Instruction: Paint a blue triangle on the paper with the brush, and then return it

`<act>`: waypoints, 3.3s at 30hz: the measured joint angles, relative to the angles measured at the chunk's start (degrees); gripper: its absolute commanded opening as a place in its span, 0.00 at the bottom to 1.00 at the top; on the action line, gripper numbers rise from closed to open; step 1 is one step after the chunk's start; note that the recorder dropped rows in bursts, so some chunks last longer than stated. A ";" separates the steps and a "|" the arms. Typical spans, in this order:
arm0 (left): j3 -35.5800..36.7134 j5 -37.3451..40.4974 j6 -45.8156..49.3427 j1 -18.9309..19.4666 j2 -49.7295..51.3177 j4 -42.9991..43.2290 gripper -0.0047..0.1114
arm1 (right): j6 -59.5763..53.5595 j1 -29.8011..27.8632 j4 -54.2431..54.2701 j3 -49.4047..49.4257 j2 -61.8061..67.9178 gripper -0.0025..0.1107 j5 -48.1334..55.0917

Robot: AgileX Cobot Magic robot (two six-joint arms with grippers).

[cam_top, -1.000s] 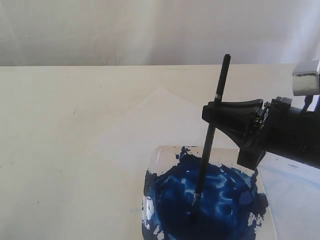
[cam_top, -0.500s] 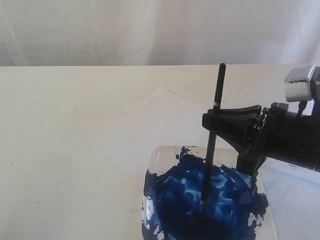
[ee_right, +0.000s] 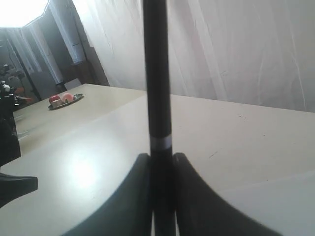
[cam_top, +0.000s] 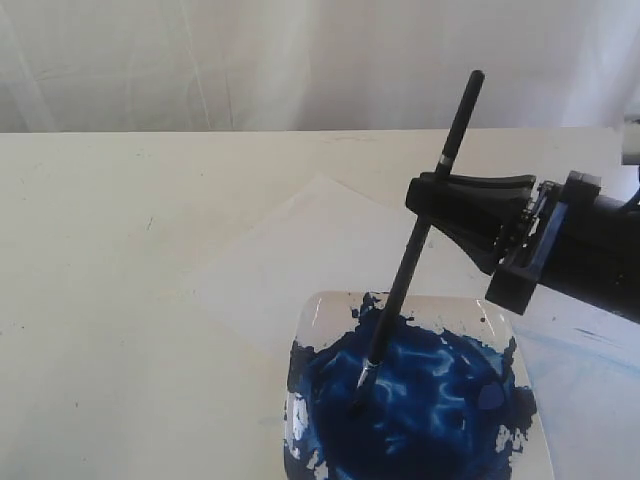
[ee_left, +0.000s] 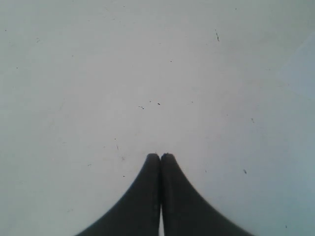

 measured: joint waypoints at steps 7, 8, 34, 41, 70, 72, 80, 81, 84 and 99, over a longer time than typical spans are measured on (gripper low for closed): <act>0.00 0.00 0.00 0.00 0.00 0.00 0.04 | 0.00 0.00 1.34 0.00 0.00 0.02 0.13; 0.00 0.00 0.00 0.00 0.00 0.00 0.04 | 0.00 0.00 1.34 0.00 0.00 0.02 0.13; 0.00 -9.25 5.57 0.00 0.00 0.62 0.04 | -13.51 0.00 11.80 0.00 -3.82 0.02 0.56; 0.00 -14.63 6.00 0.00 0.00 0.62 0.04 | -14.59 0.00 11.92 0.00 -4.13 0.02 0.62; -29.88 -38.21 -41.39 -0.76 51.61 51.99 0.04 | -16.71 0.00 11.77 0.00 -13.16 0.02 16.69; -34.50 -38.60 -60.34 -1.98 62.98 71.25 0.04 | -13.67 0.00 10.41 -1.04 -15.42 0.02 21.99; -49.71 -49.34 -84.31 -13.55 93.22 97.63 0.04 | -7.08 0.00 3.00 -3.13 -16.90 0.02 23.33; -50.93 -48.55 -84.20 -15.06 96.02 97.63 0.04 | -6.99 0.00 3.00 -3.21 -16.90 0.02 23.23; -52.33 -48.45 -83.53 -15.99 100.02 97.75 0.04 | -6.94 0.00 2.13 -3.21 -16.90 0.02 23.23; -53.39 -48.45 -76.47 -16.11 106.93 98.07 0.04 | -6.84 0.00 1.35 -3.21 -16.90 0.02 22.39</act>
